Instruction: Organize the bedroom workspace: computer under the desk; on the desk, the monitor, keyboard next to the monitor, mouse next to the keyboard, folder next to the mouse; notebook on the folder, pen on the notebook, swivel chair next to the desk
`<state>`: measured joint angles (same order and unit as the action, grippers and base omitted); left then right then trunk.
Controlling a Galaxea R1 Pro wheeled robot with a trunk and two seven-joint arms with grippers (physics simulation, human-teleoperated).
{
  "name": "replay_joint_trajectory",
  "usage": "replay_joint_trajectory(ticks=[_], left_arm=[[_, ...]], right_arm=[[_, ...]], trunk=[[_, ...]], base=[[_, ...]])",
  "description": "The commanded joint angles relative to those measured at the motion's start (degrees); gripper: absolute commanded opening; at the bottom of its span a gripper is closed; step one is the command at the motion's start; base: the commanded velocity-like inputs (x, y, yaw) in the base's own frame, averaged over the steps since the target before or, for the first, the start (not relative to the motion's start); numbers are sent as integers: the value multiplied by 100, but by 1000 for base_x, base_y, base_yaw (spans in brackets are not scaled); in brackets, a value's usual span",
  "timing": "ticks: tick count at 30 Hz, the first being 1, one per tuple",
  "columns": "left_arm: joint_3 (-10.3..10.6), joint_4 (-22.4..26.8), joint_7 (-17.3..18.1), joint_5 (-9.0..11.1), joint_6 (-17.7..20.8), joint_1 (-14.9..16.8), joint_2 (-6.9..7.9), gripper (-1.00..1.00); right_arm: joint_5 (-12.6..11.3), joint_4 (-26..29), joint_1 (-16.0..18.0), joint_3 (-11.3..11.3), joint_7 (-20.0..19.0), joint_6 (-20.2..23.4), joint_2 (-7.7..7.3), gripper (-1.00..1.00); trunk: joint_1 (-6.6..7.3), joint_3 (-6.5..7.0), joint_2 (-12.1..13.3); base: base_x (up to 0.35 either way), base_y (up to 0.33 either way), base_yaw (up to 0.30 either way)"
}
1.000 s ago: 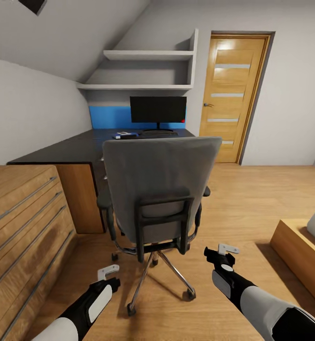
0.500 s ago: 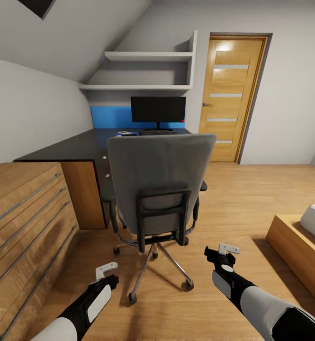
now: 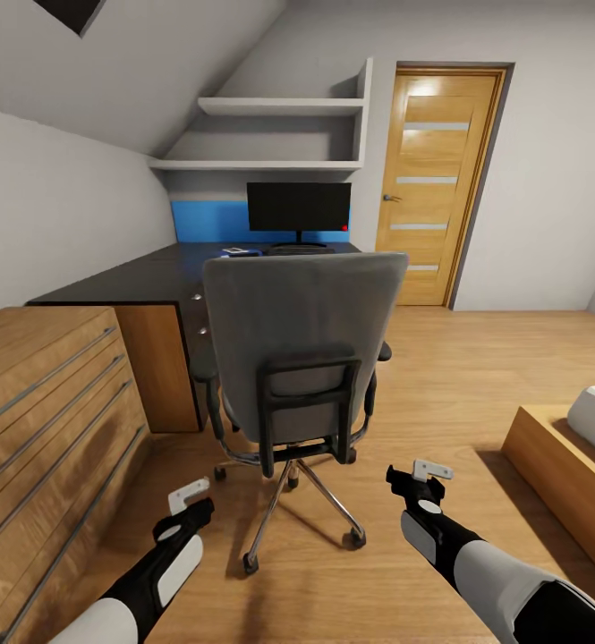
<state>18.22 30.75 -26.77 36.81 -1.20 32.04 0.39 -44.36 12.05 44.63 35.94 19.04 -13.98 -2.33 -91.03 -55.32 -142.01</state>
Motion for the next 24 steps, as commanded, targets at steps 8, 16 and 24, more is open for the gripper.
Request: replay_joint_trajectory(ticks=[8,16,24], left_arm=[[47,1026,-42,74,47,2,60,100],[57,2088,-60,76,648,-129,90,100],[59,2304,-65,84,1125,-168,373,100]], right_arm=[[-55,8,2,48,14,-17,-4,100],[-53,8,2,51,11,-23,-4,100],[17,8,-5,72,4,-246,11,100]], trunk=[[1,-6,-2],[1,-6,-2],[1,-6,-2]], base=[[0,0,0],[0,0,0],[3,0,0]])
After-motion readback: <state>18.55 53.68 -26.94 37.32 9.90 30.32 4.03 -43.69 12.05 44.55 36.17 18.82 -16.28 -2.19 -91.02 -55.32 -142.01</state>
